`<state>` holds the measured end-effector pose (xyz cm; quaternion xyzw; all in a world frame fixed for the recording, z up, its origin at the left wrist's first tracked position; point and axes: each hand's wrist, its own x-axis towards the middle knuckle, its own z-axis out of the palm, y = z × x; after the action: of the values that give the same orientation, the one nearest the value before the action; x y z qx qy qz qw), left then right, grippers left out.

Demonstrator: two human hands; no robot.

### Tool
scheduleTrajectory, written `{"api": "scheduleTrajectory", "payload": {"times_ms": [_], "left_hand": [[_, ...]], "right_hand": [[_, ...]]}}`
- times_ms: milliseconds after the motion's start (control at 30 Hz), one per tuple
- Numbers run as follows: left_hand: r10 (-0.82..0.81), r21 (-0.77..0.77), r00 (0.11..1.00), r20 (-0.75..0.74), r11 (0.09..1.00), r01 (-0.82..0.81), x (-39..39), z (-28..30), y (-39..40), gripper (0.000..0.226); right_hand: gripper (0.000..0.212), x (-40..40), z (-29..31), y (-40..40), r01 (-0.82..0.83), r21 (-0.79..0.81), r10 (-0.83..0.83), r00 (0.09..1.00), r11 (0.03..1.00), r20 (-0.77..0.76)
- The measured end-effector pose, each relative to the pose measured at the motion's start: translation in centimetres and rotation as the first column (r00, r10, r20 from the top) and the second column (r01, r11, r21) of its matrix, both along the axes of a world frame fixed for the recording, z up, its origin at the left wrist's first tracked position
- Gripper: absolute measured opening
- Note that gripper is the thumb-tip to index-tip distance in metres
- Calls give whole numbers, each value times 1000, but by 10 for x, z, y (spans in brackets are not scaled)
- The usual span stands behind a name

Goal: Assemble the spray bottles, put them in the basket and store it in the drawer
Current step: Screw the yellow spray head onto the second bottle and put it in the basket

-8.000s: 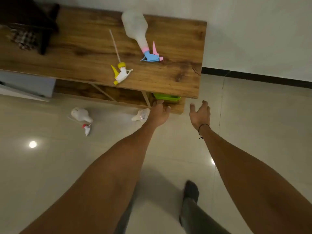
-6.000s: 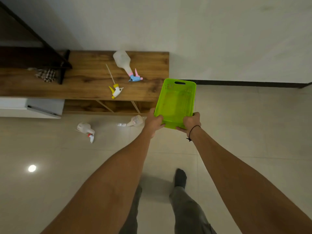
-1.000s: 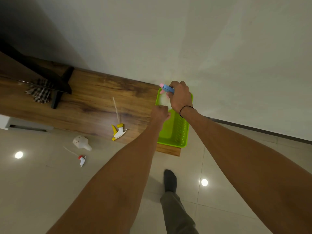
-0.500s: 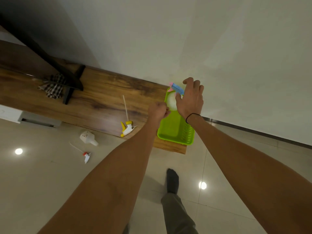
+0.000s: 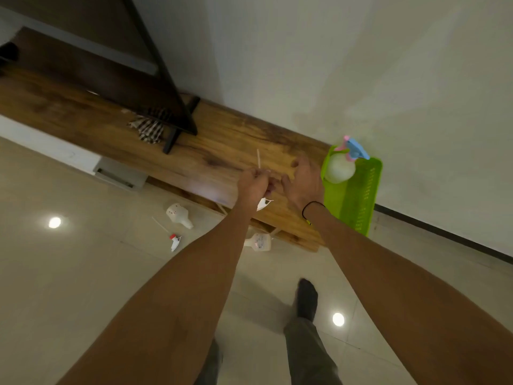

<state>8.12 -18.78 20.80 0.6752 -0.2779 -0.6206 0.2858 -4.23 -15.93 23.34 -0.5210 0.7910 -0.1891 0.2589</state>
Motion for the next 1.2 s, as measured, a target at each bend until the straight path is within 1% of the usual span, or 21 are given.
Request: {"api": "scheduleTrajectory", "payload": {"times_ms": [100,200,267,400,500,567,667,733,833,933,1000,1100,1200], "left_hand": [[18,13,999,50,1000,-18,42,-17,1,12],[31,18,997,73,999,-33,82,-36,5,15],[46,35,997,62,998,-48,102,-49,9,19],[35,54,999,26,998,-36,133,-73,20,17],[20,62,1000,7,998,-20,152,-88,31,17],[26,74,999,21,997,-27,166,-98,36,15],[31,95,999,34,995,-34,185,-111,44,16],[48,95,999,26,994,-50,199,-114,46,16],[53,75,998,25,996,-55,219,-109,45,15],[51,78,998,33,996,-54,239,-103,42,10],[42,79,998,46,996,-46,253,-102,41,14],[28,76,998,61,997,-33,275,-107,45,19],[49,91,996,80,994,-56,293,-120,53,20]], "right_hand": [[38,33,-32,8,43,163,-46,999,986,12],[50,60,-65,11,47,275,-43,999,960,-22],[54,74,-82,9,54,298,-36,997,953,-68],[61,96,-115,-3,114,324,-61,984,939,-170],[69,109,-133,-14,204,345,-129,965,916,-229],[66,115,-143,-19,262,324,-182,949,909,-258],[44,119,-152,-21,250,279,-172,946,927,-274],[35,125,-153,-19,227,243,-169,957,943,-237],[33,141,-142,-11,176,156,-153,977,972,-152],[33,163,-125,3,94,64,-89,994,993,-70],[33,181,-118,13,28,21,-28,1000,999,7],[31,208,-112,27,-68,3,67,996,998,58],[29,233,-118,42,-163,13,162,985,986,67]]}}
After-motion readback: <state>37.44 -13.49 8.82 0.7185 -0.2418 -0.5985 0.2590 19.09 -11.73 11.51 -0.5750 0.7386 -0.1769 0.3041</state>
